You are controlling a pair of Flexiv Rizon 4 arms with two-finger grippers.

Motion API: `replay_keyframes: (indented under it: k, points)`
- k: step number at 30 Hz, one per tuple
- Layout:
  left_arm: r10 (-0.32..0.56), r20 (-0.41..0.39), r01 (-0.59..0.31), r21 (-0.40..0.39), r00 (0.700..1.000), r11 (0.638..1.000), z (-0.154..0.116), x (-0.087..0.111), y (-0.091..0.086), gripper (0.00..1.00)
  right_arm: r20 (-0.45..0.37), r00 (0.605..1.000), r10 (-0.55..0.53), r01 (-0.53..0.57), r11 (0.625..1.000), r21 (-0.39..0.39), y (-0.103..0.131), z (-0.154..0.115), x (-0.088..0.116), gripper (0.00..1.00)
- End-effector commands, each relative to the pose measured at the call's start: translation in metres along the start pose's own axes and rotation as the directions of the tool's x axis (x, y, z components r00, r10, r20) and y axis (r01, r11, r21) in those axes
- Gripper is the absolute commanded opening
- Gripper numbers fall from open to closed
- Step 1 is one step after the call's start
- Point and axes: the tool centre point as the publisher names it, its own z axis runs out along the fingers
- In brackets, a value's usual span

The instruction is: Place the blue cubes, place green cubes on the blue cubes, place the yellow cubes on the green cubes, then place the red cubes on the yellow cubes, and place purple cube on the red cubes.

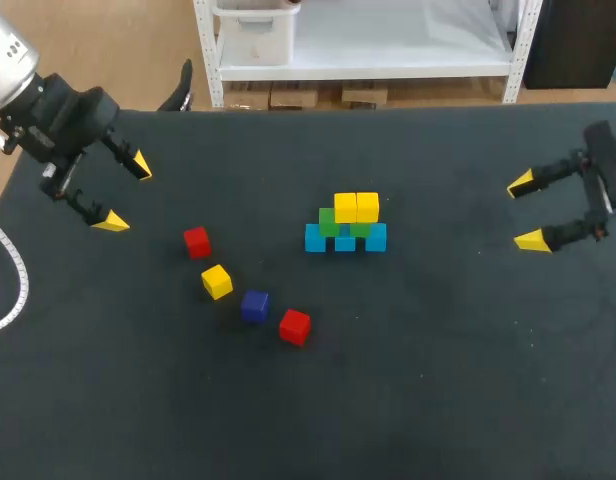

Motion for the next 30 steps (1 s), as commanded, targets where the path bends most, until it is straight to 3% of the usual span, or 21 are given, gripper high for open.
replay_keyframes:
  k: [1,16,30]
  points:
    - [0.002,0.001,-0.002,-0.002,1.0,1.0,0.0,0.0006,-0.0007,1.0,0.03,1.0,0.0,0.0,1.0,-0.008,-0.001,-0.0104,0.008,1.0]
    - [0.002,0.001,-0.002,-0.002,1.0,1.0,0.0,0.0006,-0.0007,1.0,0.066,0.997,-0.034,0.041,0.994,-0.104,0.0011,-0.0132,0.0068,1.0]
    - [0.002,0.001,-0.002,-0.002,1.0,1.0,0.0,0.0006,-0.0007,1.0,0.066,0.997,-0.034,0.041,0.994,-0.104,0.0011,-0.0132,0.0068,1.0]
